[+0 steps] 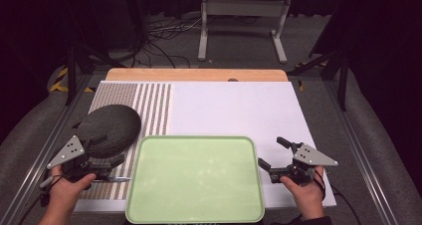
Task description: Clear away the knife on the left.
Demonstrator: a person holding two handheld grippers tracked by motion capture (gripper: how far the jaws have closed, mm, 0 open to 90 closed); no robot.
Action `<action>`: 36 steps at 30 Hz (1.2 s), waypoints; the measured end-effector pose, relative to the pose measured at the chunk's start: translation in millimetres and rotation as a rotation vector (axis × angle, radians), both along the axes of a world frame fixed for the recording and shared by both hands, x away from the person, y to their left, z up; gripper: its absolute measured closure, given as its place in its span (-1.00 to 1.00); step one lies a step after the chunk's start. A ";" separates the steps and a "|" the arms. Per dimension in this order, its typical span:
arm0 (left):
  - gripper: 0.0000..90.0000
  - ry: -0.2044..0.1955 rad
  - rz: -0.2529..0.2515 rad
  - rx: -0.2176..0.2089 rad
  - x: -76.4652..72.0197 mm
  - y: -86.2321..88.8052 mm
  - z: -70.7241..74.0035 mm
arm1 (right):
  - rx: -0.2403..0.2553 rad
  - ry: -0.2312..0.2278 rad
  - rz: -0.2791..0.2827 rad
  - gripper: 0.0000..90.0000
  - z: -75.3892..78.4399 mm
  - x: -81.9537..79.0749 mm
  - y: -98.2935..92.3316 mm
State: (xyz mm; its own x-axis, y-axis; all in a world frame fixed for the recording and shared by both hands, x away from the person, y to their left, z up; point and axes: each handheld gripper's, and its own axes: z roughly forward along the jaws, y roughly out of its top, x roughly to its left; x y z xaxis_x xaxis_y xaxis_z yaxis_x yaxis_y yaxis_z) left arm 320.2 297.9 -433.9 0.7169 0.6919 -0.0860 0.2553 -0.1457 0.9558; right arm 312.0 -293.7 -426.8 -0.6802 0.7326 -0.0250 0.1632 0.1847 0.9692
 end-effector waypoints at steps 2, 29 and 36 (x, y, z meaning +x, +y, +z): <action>-0.93 -0.004 0.001 -0.002 -0.1 -0.4 -0.2 | 0.000 0.003 0.002 -0.94 0.0 -0.6 0.1; -0.84 0.122 -0.106 0.331 -0.5 5.5 42.7 | 0.013 0.004 0.010 -0.91 -0.3 -4.7 -5.7; -0.85 0.256 -0.113 0.513 3.2 3.4 45.0 | 0.027 0.020 0.015 -0.89 -0.3 -5.1 -4.6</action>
State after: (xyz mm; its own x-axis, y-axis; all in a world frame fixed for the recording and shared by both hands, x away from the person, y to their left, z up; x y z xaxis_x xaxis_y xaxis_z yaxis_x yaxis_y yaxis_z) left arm 323.4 301.3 -389.0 0.7893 0.6111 0.0598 0.4246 -0.6136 0.6657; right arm 307.0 -298.4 -427.1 -0.6914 0.7224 0.0081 0.1799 0.1613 0.9704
